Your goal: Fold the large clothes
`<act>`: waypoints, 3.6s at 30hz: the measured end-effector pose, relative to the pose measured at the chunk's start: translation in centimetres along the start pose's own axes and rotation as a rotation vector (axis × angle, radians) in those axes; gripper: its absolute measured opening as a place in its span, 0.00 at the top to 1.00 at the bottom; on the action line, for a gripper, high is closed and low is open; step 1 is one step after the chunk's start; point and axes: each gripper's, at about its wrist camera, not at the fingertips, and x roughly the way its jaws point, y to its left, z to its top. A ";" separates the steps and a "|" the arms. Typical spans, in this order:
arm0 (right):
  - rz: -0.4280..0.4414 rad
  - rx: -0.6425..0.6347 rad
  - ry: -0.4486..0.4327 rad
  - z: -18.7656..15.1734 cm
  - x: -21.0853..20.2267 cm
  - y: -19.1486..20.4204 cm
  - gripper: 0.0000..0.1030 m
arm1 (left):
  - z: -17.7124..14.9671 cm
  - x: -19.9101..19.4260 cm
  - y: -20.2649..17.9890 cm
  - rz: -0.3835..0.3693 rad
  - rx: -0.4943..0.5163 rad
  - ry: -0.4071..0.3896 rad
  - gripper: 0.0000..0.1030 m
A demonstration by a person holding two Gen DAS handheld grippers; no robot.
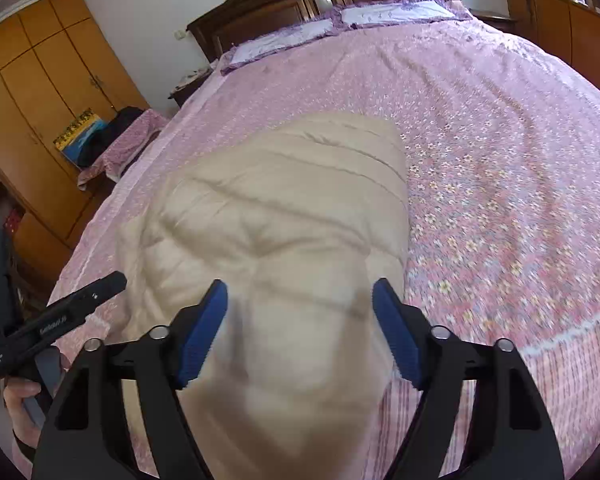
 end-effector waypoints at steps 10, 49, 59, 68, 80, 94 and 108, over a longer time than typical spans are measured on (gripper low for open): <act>0.003 -0.080 0.019 -3.7 -3.7 2.0 0.08 | -3.6 -4.0 -2.1 -0.003 0.044 -0.007 0.05; -0.147 -0.018 0.174 -14.6 -2.4 -0.6 0.05 | -13.5 -0.8 -4.7 0.108 0.056 0.172 0.05; -0.145 -0.016 0.185 -14.5 -2.1 -0.6 0.05 | -13.2 -0.4 -5.3 0.092 0.051 0.177 0.05; -0.142 -0.014 0.195 -14.4 -1.7 -0.8 0.05 | -12.8 0.1 -4.3 0.082 0.049 0.183 0.05; -0.139 -0.016 0.200 -14.2 -1.5 -0.9 0.05 | -12.7 0.5 -4.3 0.078 0.046 0.188 0.05; -0.138 -0.015 0.200 -14.4 -1.6 -0.7 0.05 | -12.5 0.5 -4.1 0.075 0.050 0.184 0.05; -0.138 -0.016 0.200 -14.5 -1.6 -0.7 0.05 | -12.9 0.4 -4.0 0.072 0.045 0.187 0.05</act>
